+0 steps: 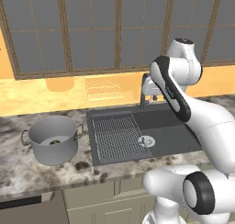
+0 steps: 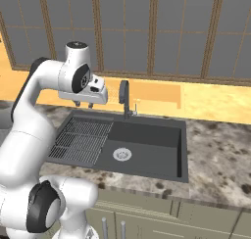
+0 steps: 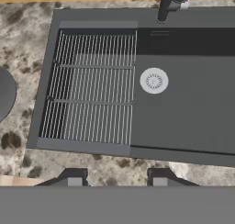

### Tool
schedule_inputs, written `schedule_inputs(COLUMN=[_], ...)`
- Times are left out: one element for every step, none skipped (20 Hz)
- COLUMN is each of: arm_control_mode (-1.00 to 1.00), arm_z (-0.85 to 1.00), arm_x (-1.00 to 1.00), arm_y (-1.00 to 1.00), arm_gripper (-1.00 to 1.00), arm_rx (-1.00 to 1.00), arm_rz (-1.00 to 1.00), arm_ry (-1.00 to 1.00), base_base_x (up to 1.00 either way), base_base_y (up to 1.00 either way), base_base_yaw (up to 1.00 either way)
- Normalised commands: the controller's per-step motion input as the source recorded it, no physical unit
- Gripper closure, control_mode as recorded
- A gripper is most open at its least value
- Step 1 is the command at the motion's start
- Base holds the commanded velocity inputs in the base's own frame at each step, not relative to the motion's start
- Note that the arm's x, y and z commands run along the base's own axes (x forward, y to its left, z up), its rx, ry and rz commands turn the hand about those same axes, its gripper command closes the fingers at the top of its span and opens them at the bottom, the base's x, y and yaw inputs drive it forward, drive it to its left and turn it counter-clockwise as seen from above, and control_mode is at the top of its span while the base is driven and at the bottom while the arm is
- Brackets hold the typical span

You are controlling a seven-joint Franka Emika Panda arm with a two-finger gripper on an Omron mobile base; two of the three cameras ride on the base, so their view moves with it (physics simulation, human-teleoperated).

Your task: Dump the squash from the pot into the sink. Then turn on the water and wash the squash. Then turn off the water and put the squash back in the pot.

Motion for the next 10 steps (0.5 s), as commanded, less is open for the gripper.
schedule_inputs(arm_control_mode=[-1.00,-1.00,-1.00,-1.00,-1.00,-1.00,-1.00,-1.00,-1.00,-1.00], arm_z=[0.00,0.00,0.00,0.00,0.00,0.00,0.00,0.00,0.00,0.00], arm_x=[-0.06,-0.04,-0.12,-0.09,-0.16,-0.15,-0.14,-0.12,-0.14,-0.11], arm_y=[0.00,0.04,0.19,0.26,0.39,0.53,0.58,0.60,0.63,0.66], arm_gripper=[-1.00,-1.00,-1.00,-1.00,-1.00,-1.00,-1.00,-1.00,-1.00,-1.00], arm_rx=[0.00,0.00,0.00,0.00,0.00,0.00,0.00,0.00,0.00,0.00], arm_rz=[0.00,0.00,0.03,0.02,0.03,0.04,0.04,0.04,0.05,0.04], arm_ry=[0.00,0.00,0.00,0.00,0.00,0.00,0.00,0.00,0.00,0.00], base_base_x=[0.00,0.00,0.00,0.00,0.00,0.00,0.00,0.00,0.00,0.00], base_base_y=[0.00,0.00,0.00,0.00,0.00,0.00,0.00,0.00,0.00,0.00], base_base_yaw=[0.00,0.00,0.00,0.00,0.00,0.00,0.00,0.00,0.00,0.00])
